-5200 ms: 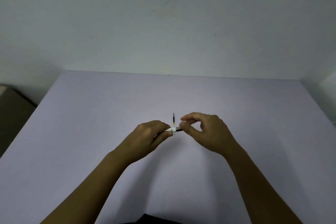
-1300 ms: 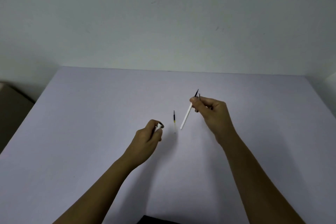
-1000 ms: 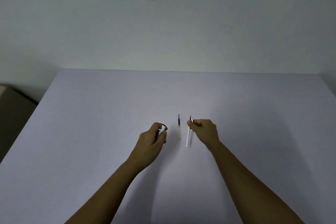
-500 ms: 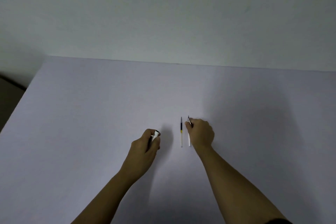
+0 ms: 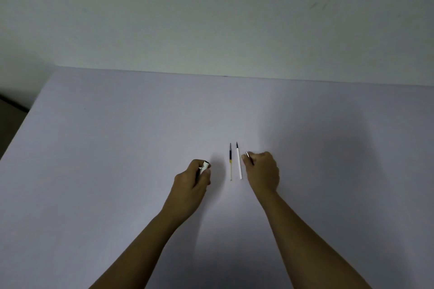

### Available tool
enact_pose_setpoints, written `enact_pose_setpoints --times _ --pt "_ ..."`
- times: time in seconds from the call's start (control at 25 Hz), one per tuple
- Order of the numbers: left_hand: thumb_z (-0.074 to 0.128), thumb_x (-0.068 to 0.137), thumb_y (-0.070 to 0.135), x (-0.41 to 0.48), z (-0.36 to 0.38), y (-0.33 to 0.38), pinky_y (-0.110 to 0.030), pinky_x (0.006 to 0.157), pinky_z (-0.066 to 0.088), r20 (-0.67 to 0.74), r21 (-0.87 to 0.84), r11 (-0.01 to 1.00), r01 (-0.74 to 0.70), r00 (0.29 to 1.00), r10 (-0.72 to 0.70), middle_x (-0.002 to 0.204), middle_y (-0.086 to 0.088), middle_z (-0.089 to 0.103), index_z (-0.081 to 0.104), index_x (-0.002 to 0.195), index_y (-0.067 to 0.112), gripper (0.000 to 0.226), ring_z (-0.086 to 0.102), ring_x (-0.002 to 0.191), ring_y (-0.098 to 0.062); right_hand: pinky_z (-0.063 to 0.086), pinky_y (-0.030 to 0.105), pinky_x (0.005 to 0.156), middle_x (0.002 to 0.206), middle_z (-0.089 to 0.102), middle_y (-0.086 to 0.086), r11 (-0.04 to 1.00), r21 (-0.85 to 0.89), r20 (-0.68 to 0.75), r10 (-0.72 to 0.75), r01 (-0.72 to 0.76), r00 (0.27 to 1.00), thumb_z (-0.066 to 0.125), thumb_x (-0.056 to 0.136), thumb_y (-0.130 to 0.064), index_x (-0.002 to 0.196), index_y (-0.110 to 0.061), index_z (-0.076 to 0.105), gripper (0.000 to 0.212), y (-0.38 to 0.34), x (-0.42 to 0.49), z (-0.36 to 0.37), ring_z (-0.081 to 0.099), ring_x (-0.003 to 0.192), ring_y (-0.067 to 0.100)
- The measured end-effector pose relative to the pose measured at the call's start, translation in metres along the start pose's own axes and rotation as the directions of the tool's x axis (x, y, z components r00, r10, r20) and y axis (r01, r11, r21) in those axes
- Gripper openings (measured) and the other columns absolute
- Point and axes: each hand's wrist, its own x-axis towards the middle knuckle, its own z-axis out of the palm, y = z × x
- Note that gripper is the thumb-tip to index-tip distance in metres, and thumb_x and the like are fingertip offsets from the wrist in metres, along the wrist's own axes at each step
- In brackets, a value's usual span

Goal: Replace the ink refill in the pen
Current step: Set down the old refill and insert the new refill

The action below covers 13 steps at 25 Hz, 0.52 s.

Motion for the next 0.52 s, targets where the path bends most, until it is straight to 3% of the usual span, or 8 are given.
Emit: enact_pose_setpoints --times 0.12,0.24,0.52 --pt "0.042 0.095 0.025 -0.008 0.008 0.001 -0.010 0.053 0.043 0.028 0.003 1.000 0.008 1.000 -0.008 0.075 0.007 0.065 0.052 0.097 0.027 0.010 0.061 0.064 -0.009 0.045 0.029 0.059 0.081 0.064 0.005 0.999 -0.038 0.030 0.033 -0.032 0.999 0.057 0.086 -0.043 0.080 -0.015 0.061 0.028 0.019 -0.036 -0.002 0.064 0.077 0.028" --pt "0.042 0.096 0.025 -0.017 0.013 0.001 -0.014 0.053 0.044 0.044 0.012 1.000 0.009 0.999 -0.010 0.075 0.006 0.065 0.052 0.097 0.026 0.010 0.063 0.068 -0.019 0.043 0.027 0.061 0.088 0.068 0.000 0.996 0.014 0.047 0.090 -0.091 0.995 0.063 0.085 -0.039 0.091 -0.018 0.057 0.022 0.038 -0.073 0.004 0.064 0.078 0.023" --pt "0.043 0.095 0.026 -0.035 0.006 -0.003 -0.009 0.052 0.044 -0.001 0.020 1.000 0.014 1.000 -0.014 0.074 0.008 0.064 0.052 0.097 0.028 0.009 0.062 0.064 -0.015 0.045 0.031 0.067 0.099 0.062 0.008 0.998 0.056 -0.013 0.043 -0.042 0.999 0.063 0.086 -0.032 0.092 -0.010 0.060 0.023 0.046 -0.094 0.015 0.061 0.083 0.025"
